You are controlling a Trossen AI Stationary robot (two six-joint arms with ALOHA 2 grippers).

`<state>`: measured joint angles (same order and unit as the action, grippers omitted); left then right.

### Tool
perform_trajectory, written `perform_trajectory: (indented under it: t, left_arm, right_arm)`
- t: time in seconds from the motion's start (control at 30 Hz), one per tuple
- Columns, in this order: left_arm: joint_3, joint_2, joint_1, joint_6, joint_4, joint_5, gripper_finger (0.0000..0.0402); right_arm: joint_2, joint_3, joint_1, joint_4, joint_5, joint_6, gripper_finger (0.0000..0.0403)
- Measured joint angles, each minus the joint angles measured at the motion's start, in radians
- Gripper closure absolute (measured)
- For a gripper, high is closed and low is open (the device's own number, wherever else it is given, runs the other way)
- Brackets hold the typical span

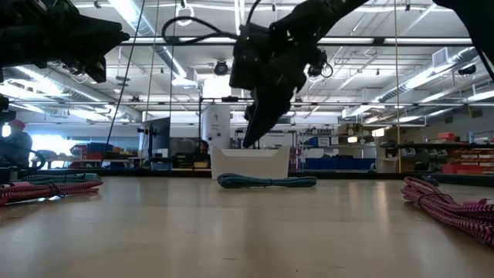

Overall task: Pick and place USB-C Cables
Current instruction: Put the right light blue charger cable into the white bin

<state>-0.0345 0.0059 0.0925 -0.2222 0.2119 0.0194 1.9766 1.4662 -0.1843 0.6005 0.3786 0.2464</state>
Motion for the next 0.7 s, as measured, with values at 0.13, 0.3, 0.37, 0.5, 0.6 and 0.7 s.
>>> perform_trajectory:
  t: [0.13,0.3,0.37,0.5,0.6,0.7]
  left_arm:
    - [0.0,0.0,0.0,0.0,0.0,0.0,0.0321]
    - [0.0,0.0,0.0,0.0,0.0,0.0,0.0318]
    - [0.0,0.0,0.0,0.0,0.0,0.0,0.0316]
    - [0.0,0.0,0.0,0.0,0.0,0.0,0.0316]
    - [0.0,0.0,0.0,0.0,0.0,0.0,0.032]
    - [0.0,0.0,0.0,0.0,0.0,0.0,0.0323]
  right_arm:
    - [0.044,0.0,-0.002,0.0,-0.086,0.004,0.0216]
    - [0.098,0.0,0.003,0.067,-0.174,0.062,0.0182]
    - [0.116,0.0,0.009,0.078,-0.208,0.079,0.0178]
    - [0.129,0.004,0.018,0.078,-0.265,0.09,0.0185]
    - [0.136,0.005,0.022,0.07,-0.265,0.112,0.0206]
    - [0.142,0.005,0.022,0.071,-0.264,0.117,0.0243]
